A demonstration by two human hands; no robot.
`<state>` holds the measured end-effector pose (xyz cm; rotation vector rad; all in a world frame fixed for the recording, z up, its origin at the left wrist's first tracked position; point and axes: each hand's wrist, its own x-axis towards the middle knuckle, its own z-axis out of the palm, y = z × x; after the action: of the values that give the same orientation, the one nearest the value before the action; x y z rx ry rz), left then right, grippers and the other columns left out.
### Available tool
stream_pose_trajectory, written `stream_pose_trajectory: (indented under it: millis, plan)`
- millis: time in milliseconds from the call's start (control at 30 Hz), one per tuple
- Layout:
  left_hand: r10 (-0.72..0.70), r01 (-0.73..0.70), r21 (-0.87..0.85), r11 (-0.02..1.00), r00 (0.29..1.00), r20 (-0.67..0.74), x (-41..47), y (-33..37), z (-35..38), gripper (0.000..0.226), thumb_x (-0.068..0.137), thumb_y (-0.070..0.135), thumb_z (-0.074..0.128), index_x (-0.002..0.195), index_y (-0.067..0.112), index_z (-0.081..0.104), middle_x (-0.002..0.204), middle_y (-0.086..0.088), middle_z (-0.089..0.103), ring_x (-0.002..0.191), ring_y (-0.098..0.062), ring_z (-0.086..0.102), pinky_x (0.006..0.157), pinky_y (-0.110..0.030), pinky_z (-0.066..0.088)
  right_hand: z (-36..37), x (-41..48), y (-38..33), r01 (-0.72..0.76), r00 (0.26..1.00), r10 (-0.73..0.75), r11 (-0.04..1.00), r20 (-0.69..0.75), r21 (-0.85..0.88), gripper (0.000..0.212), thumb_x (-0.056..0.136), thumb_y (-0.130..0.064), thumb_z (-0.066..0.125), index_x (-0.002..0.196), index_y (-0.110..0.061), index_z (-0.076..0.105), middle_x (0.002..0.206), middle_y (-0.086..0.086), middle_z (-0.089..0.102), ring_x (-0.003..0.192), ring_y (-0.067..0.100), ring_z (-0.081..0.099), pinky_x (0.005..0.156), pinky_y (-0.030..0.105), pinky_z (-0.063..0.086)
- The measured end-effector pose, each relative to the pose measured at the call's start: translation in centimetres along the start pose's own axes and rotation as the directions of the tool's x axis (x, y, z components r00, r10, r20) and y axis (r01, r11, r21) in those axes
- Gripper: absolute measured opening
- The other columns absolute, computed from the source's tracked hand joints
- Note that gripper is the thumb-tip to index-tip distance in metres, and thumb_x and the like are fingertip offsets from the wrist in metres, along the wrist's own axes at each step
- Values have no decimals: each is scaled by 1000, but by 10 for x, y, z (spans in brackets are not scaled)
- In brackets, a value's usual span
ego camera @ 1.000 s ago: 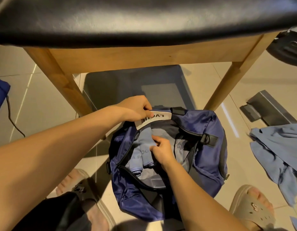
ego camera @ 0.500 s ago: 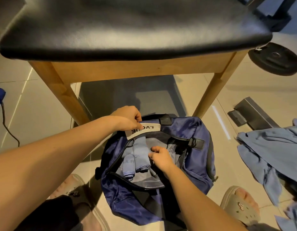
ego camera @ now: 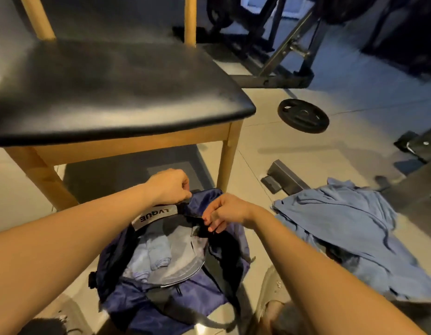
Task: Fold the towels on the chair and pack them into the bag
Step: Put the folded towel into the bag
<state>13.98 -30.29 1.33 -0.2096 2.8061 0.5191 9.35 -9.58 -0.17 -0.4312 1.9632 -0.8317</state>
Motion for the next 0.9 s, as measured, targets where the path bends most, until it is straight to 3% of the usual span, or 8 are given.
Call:
stream_pose_trajectory:
  millis: [167,233,467,567,633,733,833,900]
  plan:
    - [109,-120,-92,988,987,-117,17,78,-16,15,91,36,69,97,24,76,102,4,73,90,-20,65,75,-32,49,-86,-75,-12,-33,975,22,998,-222,-45,20,96,2,56,109,3,70,100,21,74,83,25,73,81,40,60]
    - [130,-161,-186,969,977,-171,29,117,-17,20,92,35,69,105,21,74,104,1,72,95,-22,65,78,-33,50,-122,-107,-9,-65,946,43,996,-322,-60,21,98,0,53,112,1,69,96,18,74,80,25,72,82,41,60]
    - [324,-345,-269,899,938,-123,71,243,27,16,91,38,69,93,23,72,81,3,69,75,-18,63,66,-34,52,-236,-176,46,-324,845,169,916,-507,-235,16,103,-12,54,113,-7,66,101,14,72,88,25,71,82,37,60]
    - [413,-412,-258,874,909,-53,96,281,57,15,93,39,67,91,25,67,76,5,65,71,-16,60,58,-29,41,-270,-185,97,-469,815,253,816,-521,-338,16,100,-13,56,106,-4,68,96,14,72,84,26,70,73,36,59]
    - [442,-432,-257,865,897,-20,118,302,82,16,93,41,68,97,25,67,86,3,68,82,-20,65,66,-31,48,-285,-185,134,-532,807,296,740,-512,-411,20,96,-13,59,106,-1,72,102,18,73,86,30,69,79,44,61]
    - [469,-453,-213,866,882,33,154,326,123,34,93,44,68,119,23,68,108,0,70,99,-24,66,84,-37,54,-295,-174,193,-570,804,320,653,-501,-498,31,98,-18,59,121,0,68,125,20,67,111,36,63,98,48,52]
    - [496,-483,-140,864,866,72,189,345,161,58,93,49,67,142,22,54,133,-3,63,121,-28,60,97,-43,51,-292,-159,256,-599,790,361,627,-495,-498,52,103,-22,54,152,-9,42,151,15,48,133,36,50,109,46,44]
    - [509,-504,-75,860,856,86,214,356,180,73,94,52,65,154,19,39,150,-7,51,136,-32,48,109,-48,43,-288,-148,292,-603,787,382,640,-483,-476,63,105,-23,50,161,-15,21,163,14,30,143,37,40,114,50,39]
